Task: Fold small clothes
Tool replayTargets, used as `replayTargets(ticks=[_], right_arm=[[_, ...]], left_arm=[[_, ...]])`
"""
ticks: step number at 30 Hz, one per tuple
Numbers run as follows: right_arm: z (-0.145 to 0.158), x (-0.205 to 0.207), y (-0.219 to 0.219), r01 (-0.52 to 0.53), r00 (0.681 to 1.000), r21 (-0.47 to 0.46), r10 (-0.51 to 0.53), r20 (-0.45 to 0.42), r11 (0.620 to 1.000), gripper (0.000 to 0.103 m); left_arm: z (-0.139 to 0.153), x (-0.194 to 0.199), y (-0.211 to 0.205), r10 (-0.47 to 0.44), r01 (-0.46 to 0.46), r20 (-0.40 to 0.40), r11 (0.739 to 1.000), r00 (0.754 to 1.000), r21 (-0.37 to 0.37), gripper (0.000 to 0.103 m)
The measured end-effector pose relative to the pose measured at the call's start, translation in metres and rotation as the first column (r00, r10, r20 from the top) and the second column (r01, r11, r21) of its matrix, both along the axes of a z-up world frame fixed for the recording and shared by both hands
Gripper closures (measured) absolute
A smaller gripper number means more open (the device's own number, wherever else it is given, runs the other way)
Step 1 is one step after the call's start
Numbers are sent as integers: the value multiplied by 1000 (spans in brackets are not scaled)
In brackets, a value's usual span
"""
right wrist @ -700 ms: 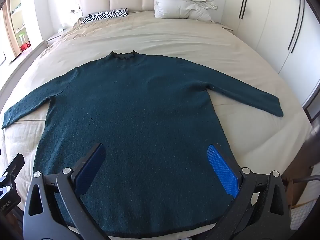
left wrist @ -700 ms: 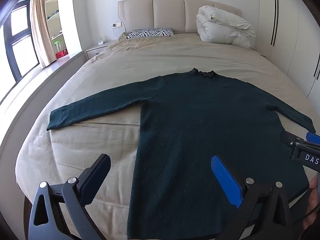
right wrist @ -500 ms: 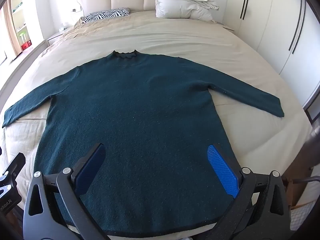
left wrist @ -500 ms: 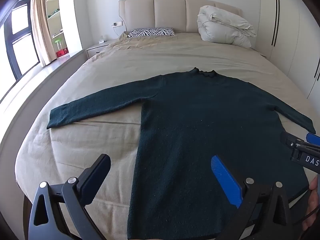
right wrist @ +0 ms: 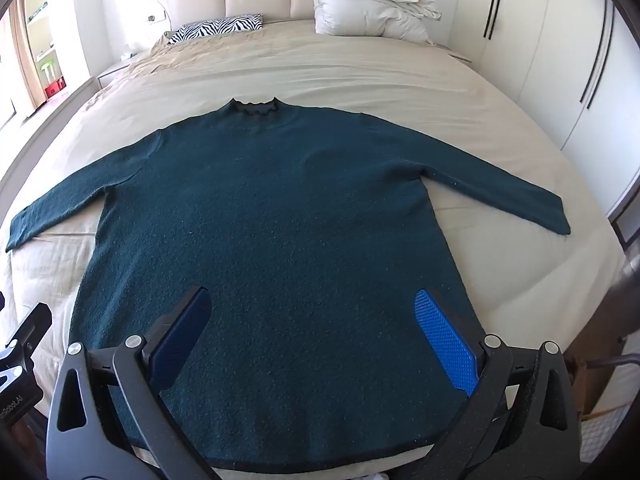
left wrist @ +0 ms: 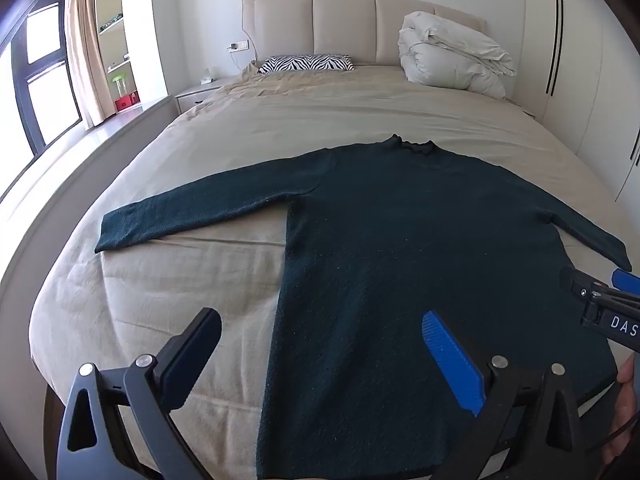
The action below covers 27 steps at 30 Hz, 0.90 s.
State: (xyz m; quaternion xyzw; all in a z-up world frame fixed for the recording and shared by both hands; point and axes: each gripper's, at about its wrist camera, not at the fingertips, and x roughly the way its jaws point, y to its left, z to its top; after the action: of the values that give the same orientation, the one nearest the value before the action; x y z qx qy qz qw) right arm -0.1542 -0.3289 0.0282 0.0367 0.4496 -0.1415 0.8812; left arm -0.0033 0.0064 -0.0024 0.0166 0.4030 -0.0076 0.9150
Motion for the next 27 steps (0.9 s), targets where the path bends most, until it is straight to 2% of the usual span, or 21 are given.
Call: replayTargets(ticks=[27], right_arm=[[-2, 1, 0, -10, 1000, 6, 10, -5, 1000, 0]], left_arm=[[-2, -1, 3, 3, -3, -3, 1000, 1000, -7, 0]])
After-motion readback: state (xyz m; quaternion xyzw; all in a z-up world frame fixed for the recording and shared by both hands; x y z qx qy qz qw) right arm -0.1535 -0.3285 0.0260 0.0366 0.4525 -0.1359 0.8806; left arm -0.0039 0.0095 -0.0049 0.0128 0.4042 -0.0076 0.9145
